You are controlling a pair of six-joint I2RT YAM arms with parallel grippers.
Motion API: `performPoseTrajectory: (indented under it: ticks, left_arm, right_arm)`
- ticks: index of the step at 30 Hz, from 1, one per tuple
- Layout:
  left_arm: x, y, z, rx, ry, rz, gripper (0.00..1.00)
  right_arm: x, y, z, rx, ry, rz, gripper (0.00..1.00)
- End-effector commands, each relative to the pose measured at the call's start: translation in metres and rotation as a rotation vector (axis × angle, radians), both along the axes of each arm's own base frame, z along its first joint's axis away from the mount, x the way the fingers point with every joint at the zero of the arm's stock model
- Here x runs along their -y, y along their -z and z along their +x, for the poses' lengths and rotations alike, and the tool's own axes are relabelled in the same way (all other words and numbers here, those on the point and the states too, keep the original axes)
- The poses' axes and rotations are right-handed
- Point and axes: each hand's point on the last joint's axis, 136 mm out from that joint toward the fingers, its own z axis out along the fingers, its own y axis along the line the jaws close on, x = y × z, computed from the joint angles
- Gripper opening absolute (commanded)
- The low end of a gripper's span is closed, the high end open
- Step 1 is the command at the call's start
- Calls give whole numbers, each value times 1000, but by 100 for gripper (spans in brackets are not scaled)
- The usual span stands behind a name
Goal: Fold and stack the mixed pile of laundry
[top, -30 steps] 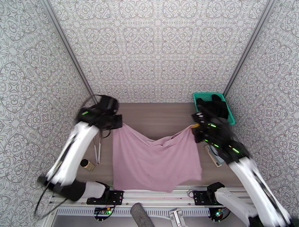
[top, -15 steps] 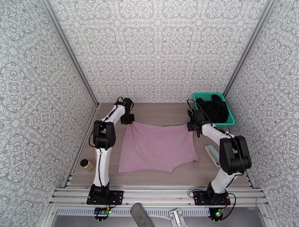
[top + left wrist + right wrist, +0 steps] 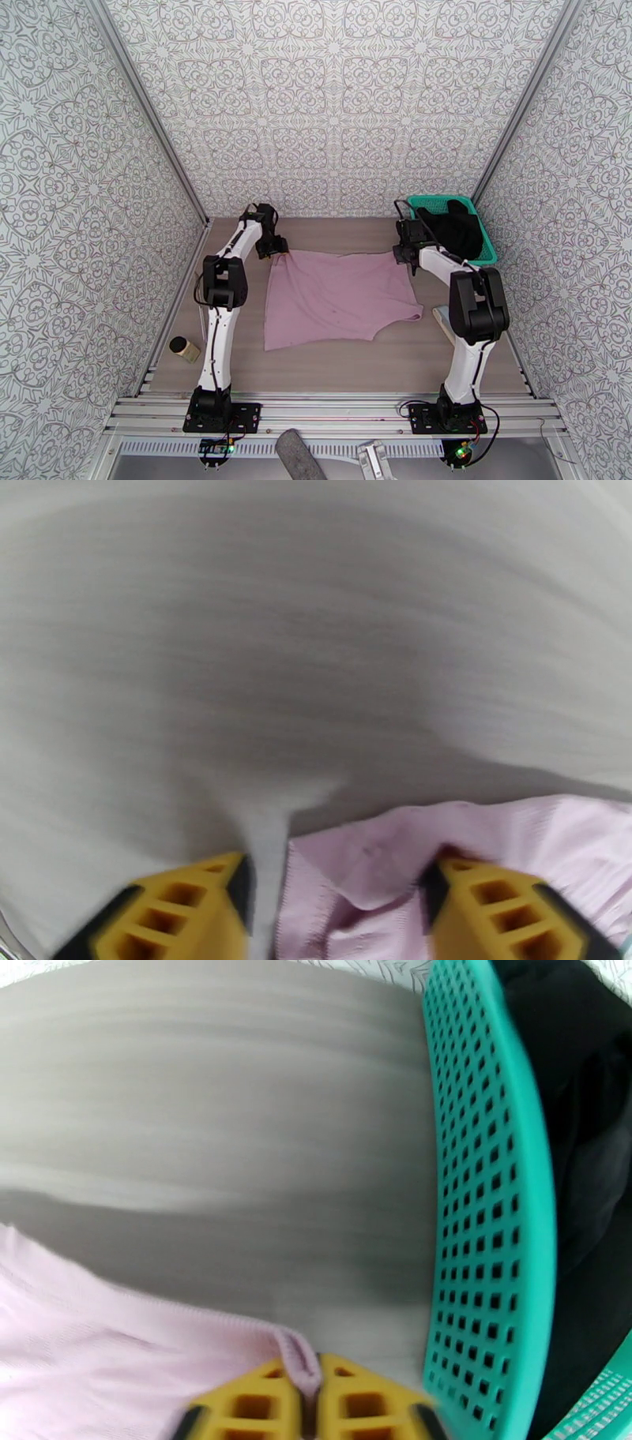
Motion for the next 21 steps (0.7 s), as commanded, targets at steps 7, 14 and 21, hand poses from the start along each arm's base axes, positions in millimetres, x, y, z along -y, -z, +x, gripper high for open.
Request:
performPoseTrajectory:
  ticks: [7, 14, 21]
  left_arm:
    - [-8, -123, 18, 274, 11, 67, 99]
    - [-33, -193, -45, 289, -56, 222, 96]
    - [-11, -173, -176, 177, -91, 202, 87]
  right_arm:
    - [-6, -80, 7, 142, -28, 63, 54]
    - [-19, -152, -54, 252, -97, 172, 56]
    - [-70, -168, -159, 189, -310, 338, 58]
